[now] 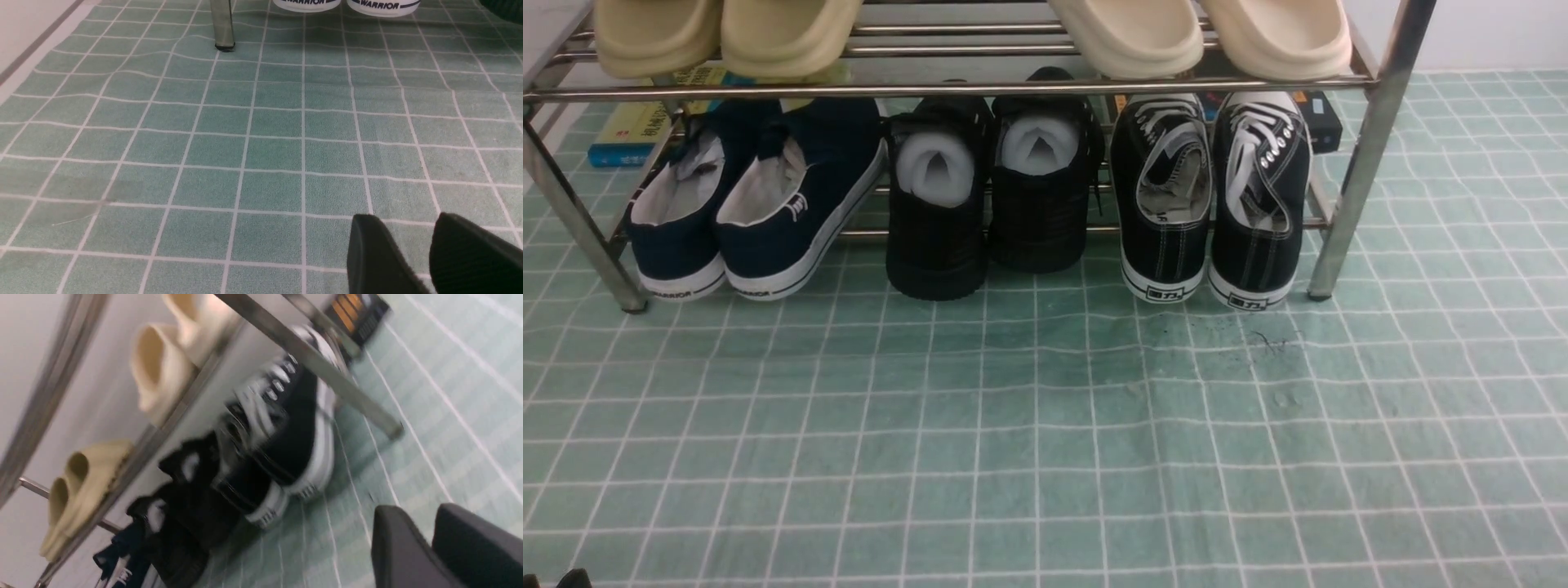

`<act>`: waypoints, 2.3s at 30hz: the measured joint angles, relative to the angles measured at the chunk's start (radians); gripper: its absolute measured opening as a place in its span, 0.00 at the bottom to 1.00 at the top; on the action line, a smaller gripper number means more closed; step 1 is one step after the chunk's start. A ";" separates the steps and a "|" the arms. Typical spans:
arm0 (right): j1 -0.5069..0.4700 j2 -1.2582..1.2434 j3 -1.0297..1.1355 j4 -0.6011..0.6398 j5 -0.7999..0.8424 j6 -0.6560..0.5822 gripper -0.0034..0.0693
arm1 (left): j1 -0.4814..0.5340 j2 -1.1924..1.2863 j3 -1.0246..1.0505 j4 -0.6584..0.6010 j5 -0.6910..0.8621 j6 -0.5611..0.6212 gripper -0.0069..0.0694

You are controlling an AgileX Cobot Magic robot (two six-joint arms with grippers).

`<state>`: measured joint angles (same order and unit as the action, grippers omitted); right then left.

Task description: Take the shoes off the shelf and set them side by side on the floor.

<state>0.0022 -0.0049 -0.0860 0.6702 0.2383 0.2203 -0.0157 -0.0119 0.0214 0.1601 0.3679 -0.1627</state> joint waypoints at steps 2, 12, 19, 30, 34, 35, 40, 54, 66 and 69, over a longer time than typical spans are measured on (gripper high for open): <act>0.000 0.075 -0.135 -0.035 -0.023 -0.131 0.10 | 0.000 0.000 0.000 0.000 0.000 0.000 0.41; 0.003 0.858 -0.664 -0.155 0.641 -0.325 0.05 | 0.000 0.000 0.000 0.000 0.000 0.000 0.41; 0.182 1.280 -0.871 0.056 0.810 -0.558 0.05 | 0.000 0.000 0.000 0.000 0.000 0.000 0.41; 0.573 1.776 -1.502 -0.409 0.927 -0.153 0.11 | 0.000 0.000 0.000 0.000 0.000 0.000 0.41; 0.615 1.855 -1.688 -0.564 0.982 -0.054 0.15 | 0.000 0.000 0.000 0.000 0.000 0.000 0.41; 0.618 1.874 -1.743 -0.589 0.985 -0.027 0.17 | 0.000 0.000 0.000 0.000 0.000 0.000 0.41; 0.616 1.960 -1.930 -0.712 0.996 0.065 0.29 | 0.000 0.000 0.000 0.000 0.000 0.000 0.41; 0.609 2.139 -1.974 -0.845 0.823 0.099 0.57 | 0.000 0.000 0.000 0.000 0.000 0.000 0.41; 0.607 2.200 -1.975 -0.877 0.822 0.103 0.09 | 0.000 0.000 0.000 0.000 0.000 0.000 0.41; 0.609 2.185 -1.975 -0.875 0.863 0.104 0.05 | 0.000 0.000 0.000 0.000 0.000 0.000 0.41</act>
<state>0.6112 2.1796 -2.0605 -0.2050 1.1017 0.3239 -0.0157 -0.0119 0.0214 0.1601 0.3679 -0.1627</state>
